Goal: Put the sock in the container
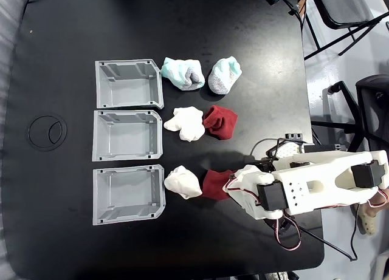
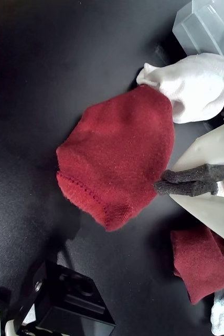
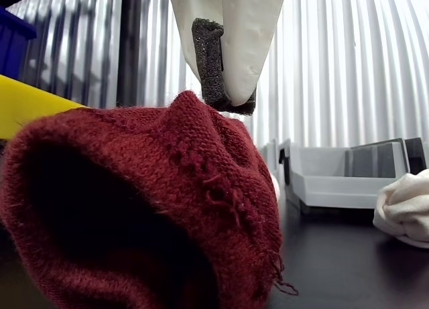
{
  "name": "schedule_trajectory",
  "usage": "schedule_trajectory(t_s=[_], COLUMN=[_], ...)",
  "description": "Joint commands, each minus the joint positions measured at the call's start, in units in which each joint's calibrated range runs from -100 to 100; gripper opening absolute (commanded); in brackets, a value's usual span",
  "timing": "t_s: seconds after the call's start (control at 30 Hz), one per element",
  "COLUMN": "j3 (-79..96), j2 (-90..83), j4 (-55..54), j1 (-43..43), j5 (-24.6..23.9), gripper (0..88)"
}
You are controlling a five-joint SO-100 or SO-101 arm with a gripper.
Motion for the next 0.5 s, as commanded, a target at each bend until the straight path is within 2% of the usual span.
schedule_trajectory(t_s=[0.0,0.3,0.47], j3=[-2.4,-2.68,-2.68], j2=[-0.91,-0.91,-0.91], j4=[0.63,7.72,10.11], j1=[-0.39,-0.15,0.16], j5=[0.34,1.65,2.8], gripper=[7.5,36.2,47.2])
